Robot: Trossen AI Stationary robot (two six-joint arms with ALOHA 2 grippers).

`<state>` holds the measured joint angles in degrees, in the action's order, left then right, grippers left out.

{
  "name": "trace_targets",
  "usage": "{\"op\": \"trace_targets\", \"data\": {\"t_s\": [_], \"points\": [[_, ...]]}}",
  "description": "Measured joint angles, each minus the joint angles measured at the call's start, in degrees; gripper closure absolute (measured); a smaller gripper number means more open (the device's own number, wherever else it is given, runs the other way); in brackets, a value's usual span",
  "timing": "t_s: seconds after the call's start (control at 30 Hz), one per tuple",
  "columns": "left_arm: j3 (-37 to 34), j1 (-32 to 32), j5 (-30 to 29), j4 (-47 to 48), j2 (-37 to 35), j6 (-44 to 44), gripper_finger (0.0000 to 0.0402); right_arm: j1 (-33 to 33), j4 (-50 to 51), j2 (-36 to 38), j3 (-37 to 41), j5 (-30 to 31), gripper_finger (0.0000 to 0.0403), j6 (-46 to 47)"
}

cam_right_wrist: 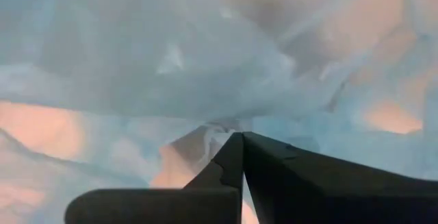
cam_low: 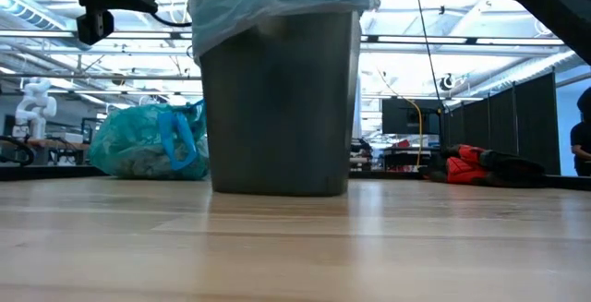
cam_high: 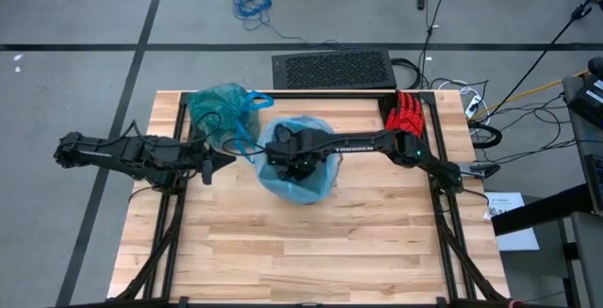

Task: Place trash/remove bag and relplace
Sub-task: Insert the new blue trash bag into the trash bin

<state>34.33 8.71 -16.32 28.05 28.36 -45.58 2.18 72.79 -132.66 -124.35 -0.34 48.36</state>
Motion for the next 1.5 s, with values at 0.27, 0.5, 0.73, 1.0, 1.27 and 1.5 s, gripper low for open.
{"op": "trace_targets", "data": {"t_s": [0.27, 0.5, 0.73, 1.0, 1.27, 1.5], "points": [[0.0, 0.0, 0.0, 0.2, 0.0, 0.0, 0.0402, -0.1, 3.4, 0.1, -1.1, -0.3, 0.0403, 0.7], [0.0, 0.0, 0.0, 2.1, 0.0, -0.4, 0.0402, -0.8, 5.0, 2.1, -1.1, -7.1, 0.0403, 4.1], [0.0, 0.0, 0.0, 2.8, 0.0, -0.4, 0.0402, -1.4, 3.8, 4.0, -1.1, -6.3, 0.0403, 6.2], [0.0, 0.0, 0.0, 3.9, 0.0, -0.6, 0.0402, -2.7, 7.1, 5.6, -1.2, -3.1, 0.0403, 4.1], [0.0, 0.0, 0.0, 4.4, 0.0, -0.5, 0.0402, -3.8, 7.0, 7.3, -1.3, -1.7, 0.0403, 6.5], [0.0, 0.0, 0.8, 3.8, 0.0, -0.5, 0.0402, -4.6, 6.9, 8.9, -1.4, 1.9, 0.0403, 9.1]]}}
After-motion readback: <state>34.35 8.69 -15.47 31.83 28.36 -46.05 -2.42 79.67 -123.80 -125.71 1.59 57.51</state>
